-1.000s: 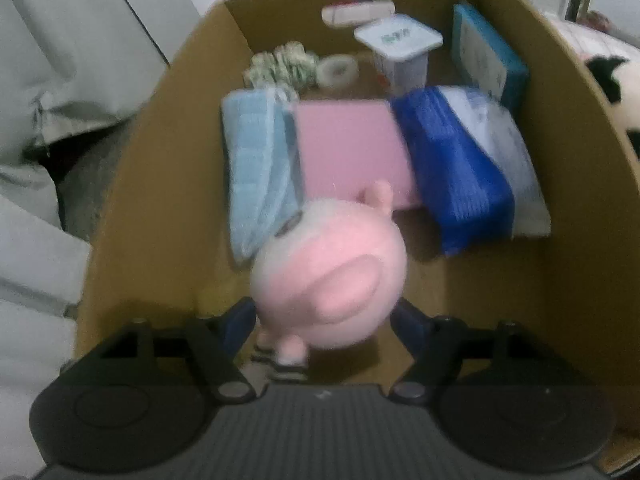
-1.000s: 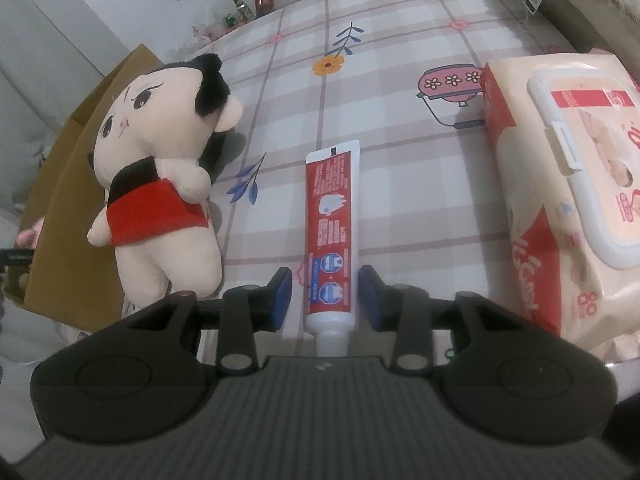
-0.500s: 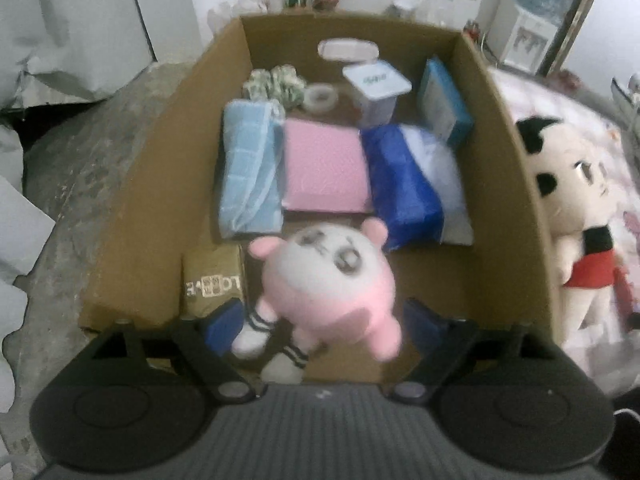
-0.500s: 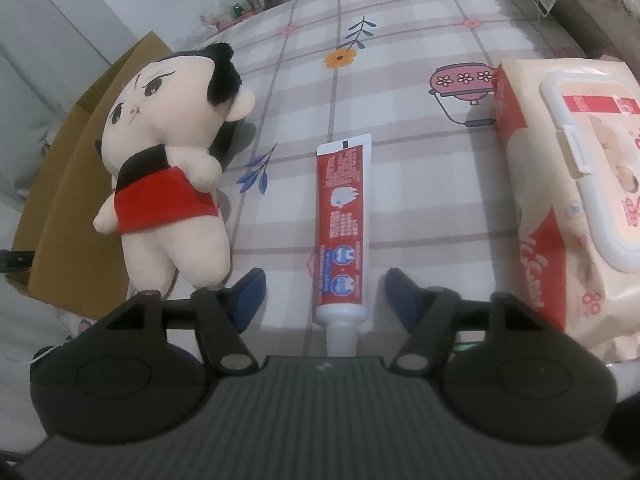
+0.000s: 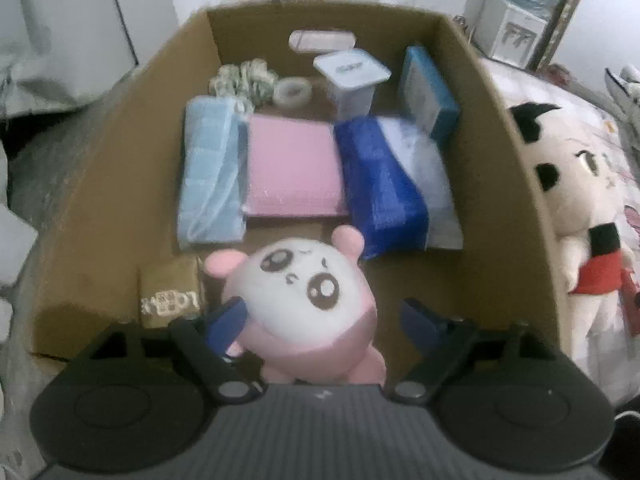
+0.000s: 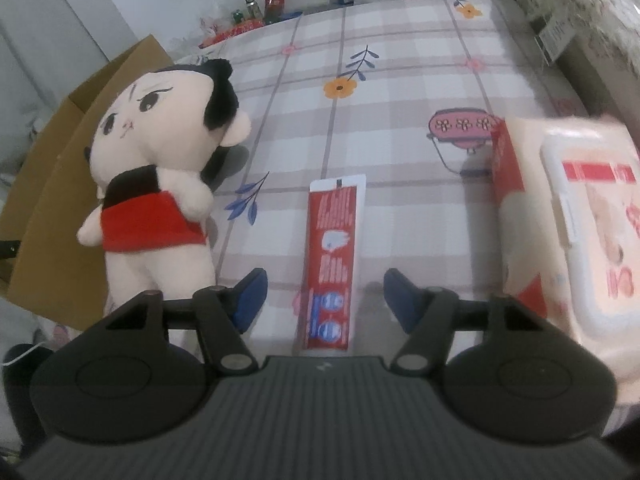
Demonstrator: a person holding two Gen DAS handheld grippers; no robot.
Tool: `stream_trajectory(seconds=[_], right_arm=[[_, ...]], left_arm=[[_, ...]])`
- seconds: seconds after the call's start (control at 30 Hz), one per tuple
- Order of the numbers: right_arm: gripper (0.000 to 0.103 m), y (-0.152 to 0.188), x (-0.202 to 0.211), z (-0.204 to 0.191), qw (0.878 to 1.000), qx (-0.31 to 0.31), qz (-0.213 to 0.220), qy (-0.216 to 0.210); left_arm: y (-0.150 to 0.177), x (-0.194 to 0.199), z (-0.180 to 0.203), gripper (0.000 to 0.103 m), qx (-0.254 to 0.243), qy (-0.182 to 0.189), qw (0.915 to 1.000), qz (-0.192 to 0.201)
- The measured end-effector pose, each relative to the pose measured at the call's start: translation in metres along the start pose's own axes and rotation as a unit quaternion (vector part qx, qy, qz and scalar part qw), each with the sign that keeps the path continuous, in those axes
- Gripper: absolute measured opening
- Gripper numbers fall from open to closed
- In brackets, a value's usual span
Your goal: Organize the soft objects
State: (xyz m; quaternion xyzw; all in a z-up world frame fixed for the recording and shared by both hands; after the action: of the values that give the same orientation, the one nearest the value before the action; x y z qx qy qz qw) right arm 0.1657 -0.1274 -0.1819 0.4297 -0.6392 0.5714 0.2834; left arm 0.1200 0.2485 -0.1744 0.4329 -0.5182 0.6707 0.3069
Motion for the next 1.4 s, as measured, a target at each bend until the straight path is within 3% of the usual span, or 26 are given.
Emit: stream_trajectory(seconds=[0.23, 0.47, 0.57, 0.7, 0.93, 1.17, 1.4], right_arm=[[0.037, -0.01, -0.019, 0.0, 1.0, 0.016, -0.015, 0.019], [0.03, -0.016, -0.031, -0.006, 0.999, 0.026, -0.016, 0.034], [0.029, -0.017, -0.029, 0.004, 0.999, -0.041, -0.013, 0.018], [0.029, -0.015, -0.028, 0.021, 0.988, -0.15, -0.019, -0.029], [0.029, -0.001, -0.019, 0.036, 0.966, -0.244, -0.01, -0.084], [0.029, -0.006, 0.027, 0.013, 0.969, -0.216, 0.035, -0.112], [0.029, -0.04, 0.086, -0.074, 0.968, -0.134, 0.072, -0.198]], left_arm=[[-0.007, -0.003, -0.017, 0.087, 0.06, -0.003, 0.998, 0.017], [-0.004, 0.005, -0.023, 0.088, 0.125, 0.019, 0.9903, 0.057], [-0.006, 0.014, -0.022, 0.088, 0.142, 0.037, 0.9863, 0.076], [-0.011, 0.032, -0.024, 0.088, 0.151, 0.044, 0.9813, 0.112], [-0.01, 0.057, -0.019, 0.088, 0.141, 0.041, 0.9779, 0.149], [-0.003, 0.067, -0.023, 0.087, 0.139, 0.032, 0.9791, 0.145], [0.002, 0.088, -0.033, 0.087, 0.156, 0.044, 0.9717, 0.172]])
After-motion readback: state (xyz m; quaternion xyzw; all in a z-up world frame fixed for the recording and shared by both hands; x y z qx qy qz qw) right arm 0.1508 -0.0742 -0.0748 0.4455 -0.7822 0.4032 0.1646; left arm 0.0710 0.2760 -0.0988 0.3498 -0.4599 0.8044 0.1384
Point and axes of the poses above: each gripper's, at about its wrist camera, not at the fingertips, and x roughly against the way its jaws point, z to its right, y to its underside, the point moved 10 cm from there along -x, roughly the way its jaws point, and after that the axes turned 6 degrees about y, right-handed, at the moved point
